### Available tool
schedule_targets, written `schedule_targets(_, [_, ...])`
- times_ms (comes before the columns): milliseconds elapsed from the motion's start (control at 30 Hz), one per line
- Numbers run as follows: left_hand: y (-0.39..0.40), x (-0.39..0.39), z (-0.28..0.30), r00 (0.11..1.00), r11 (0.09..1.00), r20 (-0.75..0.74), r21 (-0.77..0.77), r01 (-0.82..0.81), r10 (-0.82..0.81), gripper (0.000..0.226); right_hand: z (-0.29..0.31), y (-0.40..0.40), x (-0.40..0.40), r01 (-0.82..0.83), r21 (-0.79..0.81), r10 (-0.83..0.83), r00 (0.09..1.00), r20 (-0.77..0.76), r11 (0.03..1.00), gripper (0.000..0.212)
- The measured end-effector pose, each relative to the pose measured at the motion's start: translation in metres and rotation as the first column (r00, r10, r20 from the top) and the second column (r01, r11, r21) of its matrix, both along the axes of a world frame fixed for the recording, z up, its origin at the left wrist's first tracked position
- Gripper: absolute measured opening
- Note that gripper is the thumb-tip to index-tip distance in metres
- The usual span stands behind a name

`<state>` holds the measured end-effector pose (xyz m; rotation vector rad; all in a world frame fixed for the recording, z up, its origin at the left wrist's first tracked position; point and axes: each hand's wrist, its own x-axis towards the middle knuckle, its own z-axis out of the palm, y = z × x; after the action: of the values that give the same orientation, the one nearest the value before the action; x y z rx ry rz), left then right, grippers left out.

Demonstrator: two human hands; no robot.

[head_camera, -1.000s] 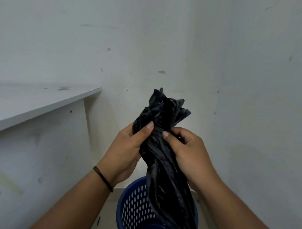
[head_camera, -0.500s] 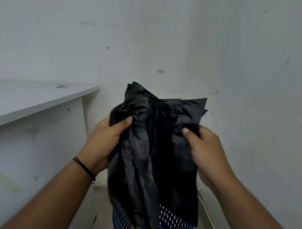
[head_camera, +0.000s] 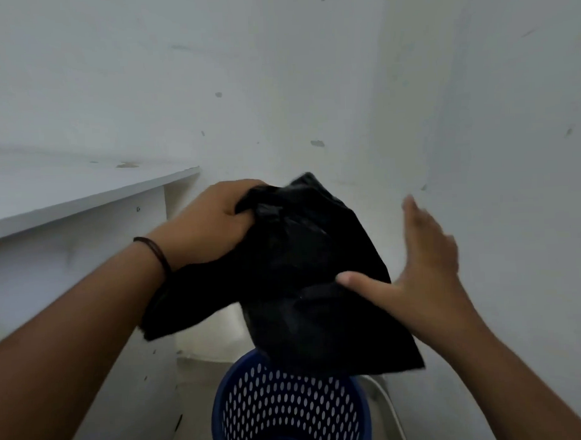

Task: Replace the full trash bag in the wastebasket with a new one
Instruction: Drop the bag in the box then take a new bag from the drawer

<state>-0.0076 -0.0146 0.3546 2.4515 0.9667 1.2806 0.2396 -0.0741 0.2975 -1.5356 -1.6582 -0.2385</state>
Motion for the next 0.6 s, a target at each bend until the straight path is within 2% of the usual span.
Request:
schedule_targets(33, [-0.004,0.006,0.0,0.999,1.0,-0.036,0.025,0.02,-0.019,0.037,0.005,0.001,-0.007,-0.066,-0.076,0.069,0.997,0.034,0.995,0.126])
schedule_targets(67, [-0.008,0.01,-0.002,0.997,0.998,-0.058,0.031,0.048,-0.047,0.037,0.009,0.003,-0.013,-0.155,-0.149,0.156,0.988,-0.009,0.977,0.128])
schedule_targets(133, [-0.016,0.019,-0.007,0.993,0.995,-0.082,0.031,0.093,-0.091,0.039,0.013,0.006,-0.018,-0.316,-0.201,0.282,0.942,-0.179,0.927,0.118])
schedule_targets(167, [-0.018,0.024,-0.01,0.994,0.995,-0.082,0.059,0.083,-0.078,0.04,0.012,0.009,-0.019,-0.365,-0.181,0.32,0.918,-0.234,0.913,0.098])
schedule_targets(200, [-0.018,0.029,-0.015,0.997,0.992,-0.069,0.119,0.042,-0.034,0.041,0.01,0.014,-0.018,-0.392,-0.149,0.346,0.901,-0.262,0.908,0.065])
schedule_targets(233, [-0.017,0.033,-0.021,0.998,0.981,-0.037,0.19,-0.038,0.046,0.041,0.009,0.017,-0.019,-0.383,-0.106,0.342,0.897,-0.281,0.917,0.031])
schedule_targets(267, [-0.017,0.035,-0.027,0.989,0.963,0.021,0.226,-0.147,0.146,0.044,0.008,0.018,-0.02,-0.354,-0.068,0.316,0.894,-0.317,0.933,0.012])
schedule_targets(333, [-0.024,0.038,-0.038,0.929,0.904,0.178,0.232,-0.359,0.324,0.058,0.006,0.021,-0.02,-0.27,-0.009,0.248,0.896,-0.369,0.963,0.007])
schedule_targets(367, [-0.03,0.041,-0.045,0.904,0.859,0.252,0.305,-0.412,0.344,0.06,0.007,0.022,-0.018,-0.216,0.012,0.203,0.896,-0.394,0.976,0.006])
schedule_targets(433, [-0.044,0.049,-0.061,0.921,0.755,0.306,0.537,-0.377,0.242,0.041,0.009,0.022,-0.017,-0.131,0.055,0.141,0.872,-0.469,0.99,0.009])
schedule_targets(467, [-0.049,0.054,-0.07,0.949,0.761,0.258,0.575,-0.299,0.178,0.03,0.011,0.021,-0.018,-0.109,0.078,0.134,0.853,-0.504,0.991,0.01])
schedule_targets(500, [-0.054,0.06,-0.075,0.97,0.837,0.203,0.502,-0.217,0.13,0.025,0.012,0.02,-0.02,-0.107,0.096,0.142,0.843,-0.519,0.99,0.012])
schedule_targets(533, [-0.057,0.064,-0.076,0.976,0.934,0.198,0.321,-0.157,0.095,0.03,0.012,0.018,-0.025,-0.134,0.099,0.166,0.841,-0.516,0.986,0.017])
schedule_targets(567, [-0.058,0.067,-0.073,0.964,0.991,0.249,0.069,-0.111,0.091,0.042,0.012,0.016,-0.031,-0.198,0.09,0.216,0.837,-0.503,0.976,0.023])
schedule_targets(600, [-0.056,0.068,-0.069,0.937,0.983,0.338,-0.184,-0.029,0.091,0.055,0.011,0.012,-0.037,-0.29,0.073,0.287,0.819,-0.497,0.954,0.028])
